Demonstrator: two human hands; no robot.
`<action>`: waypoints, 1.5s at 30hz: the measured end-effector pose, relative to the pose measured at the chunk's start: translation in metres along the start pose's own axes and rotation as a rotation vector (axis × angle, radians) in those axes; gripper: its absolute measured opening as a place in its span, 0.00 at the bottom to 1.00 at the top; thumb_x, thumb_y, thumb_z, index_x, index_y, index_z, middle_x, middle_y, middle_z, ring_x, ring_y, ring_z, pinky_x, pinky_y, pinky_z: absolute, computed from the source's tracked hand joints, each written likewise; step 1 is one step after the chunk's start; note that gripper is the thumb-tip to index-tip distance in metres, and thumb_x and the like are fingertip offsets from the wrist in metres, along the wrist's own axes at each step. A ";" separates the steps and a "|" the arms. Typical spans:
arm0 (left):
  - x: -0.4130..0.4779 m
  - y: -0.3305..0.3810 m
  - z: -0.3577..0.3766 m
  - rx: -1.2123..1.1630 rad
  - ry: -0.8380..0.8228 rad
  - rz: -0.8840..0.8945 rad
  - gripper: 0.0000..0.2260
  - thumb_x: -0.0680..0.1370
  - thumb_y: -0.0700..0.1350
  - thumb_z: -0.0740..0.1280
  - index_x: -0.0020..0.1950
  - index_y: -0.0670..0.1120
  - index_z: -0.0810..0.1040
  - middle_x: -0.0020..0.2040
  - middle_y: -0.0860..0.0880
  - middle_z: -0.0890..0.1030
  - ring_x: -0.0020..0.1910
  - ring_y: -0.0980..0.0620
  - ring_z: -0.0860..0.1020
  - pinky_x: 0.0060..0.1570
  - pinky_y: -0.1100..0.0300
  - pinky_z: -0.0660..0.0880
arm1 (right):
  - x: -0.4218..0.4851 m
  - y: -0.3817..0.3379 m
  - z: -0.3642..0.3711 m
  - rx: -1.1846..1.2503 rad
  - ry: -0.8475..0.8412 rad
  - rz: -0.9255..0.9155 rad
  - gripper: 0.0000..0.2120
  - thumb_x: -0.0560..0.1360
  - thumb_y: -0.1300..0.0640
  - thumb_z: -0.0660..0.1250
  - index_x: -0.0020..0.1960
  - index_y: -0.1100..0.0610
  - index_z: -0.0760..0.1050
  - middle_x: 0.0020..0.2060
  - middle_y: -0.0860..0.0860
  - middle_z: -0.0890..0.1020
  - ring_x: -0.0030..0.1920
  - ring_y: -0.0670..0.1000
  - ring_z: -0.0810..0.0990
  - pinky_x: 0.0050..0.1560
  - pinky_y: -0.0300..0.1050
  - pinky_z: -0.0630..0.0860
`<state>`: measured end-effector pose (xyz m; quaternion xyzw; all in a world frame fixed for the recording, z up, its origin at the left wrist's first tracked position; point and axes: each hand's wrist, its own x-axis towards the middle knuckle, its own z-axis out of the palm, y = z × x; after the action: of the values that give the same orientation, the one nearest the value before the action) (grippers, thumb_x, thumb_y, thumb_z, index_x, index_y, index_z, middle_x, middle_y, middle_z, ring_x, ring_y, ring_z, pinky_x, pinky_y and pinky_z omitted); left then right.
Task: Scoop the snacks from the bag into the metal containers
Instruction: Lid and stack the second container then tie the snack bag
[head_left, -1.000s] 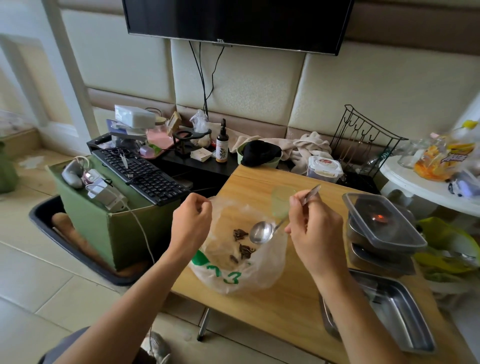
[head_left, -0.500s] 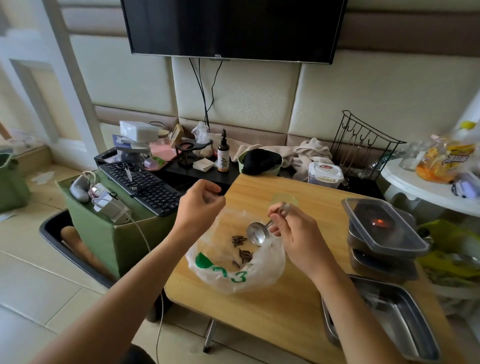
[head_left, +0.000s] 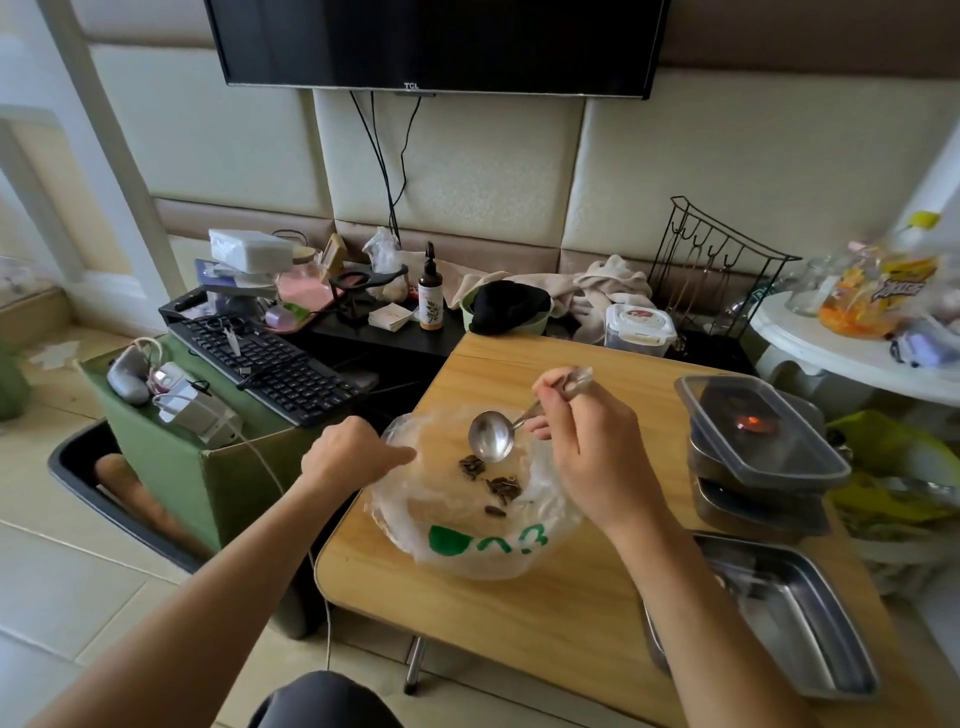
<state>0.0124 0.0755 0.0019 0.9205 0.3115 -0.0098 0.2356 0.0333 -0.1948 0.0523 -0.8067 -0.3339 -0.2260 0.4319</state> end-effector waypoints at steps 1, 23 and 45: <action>-0.002 0.001 0.000 -0.023 0.034 -0.019 0.20 0.73 0.59 0.75 0.40 0.43 0.78 0.38 0.47 0.81 0.37 0.47 0.80 0.37 0.56 0.75 | 0.000 -0.006 -0.004 -0.030 0.038 -0.022 0.10 0.87 0.56 0.58 0.55 0.58 0.77 0.43 0.50 0.81 0.40 0.46 0.85 0.38 0.45 0.82; 0.012 0.023 0.029 0.132 -0.066 0.093 0.17 0.71 0.56 0.79 0.43 0.44 0.78 0.37 0.51 0.78 0.38 0.50 0.77 0.42 0.55 0.75 | -0.003 -0.006 -0.003 -0.259 0.062 0.143 0.11 0.87 0.60 0.56 0.51 0.61 0.76 0.37 0.46 0.71 0.32 0.39 0.70 0.36 0.29 0.70; -0.003 0.073 -0.003 -0.372 -0.036 0.141 0.01 0.76 0.40 0.65 0.45 0.43 0.74 0.39 0.46 0.73 0.37 0.48 0.70 0.36 0.57 0.67 | -0.002 -0.002 0.035 -0.286 0.200 0.298 0.10 0.86 0.60 0.57 0.54 0.64 0.76 0.40 0.54 0.78 0.37 0.53 0.78 0.36 0.47 0.76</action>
<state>0.0521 0.0245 0.0364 0.8803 0.2386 0.0478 0.4072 0.0325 -0.1653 0.0339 -0.8738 -0.1311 -0.2836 0.3726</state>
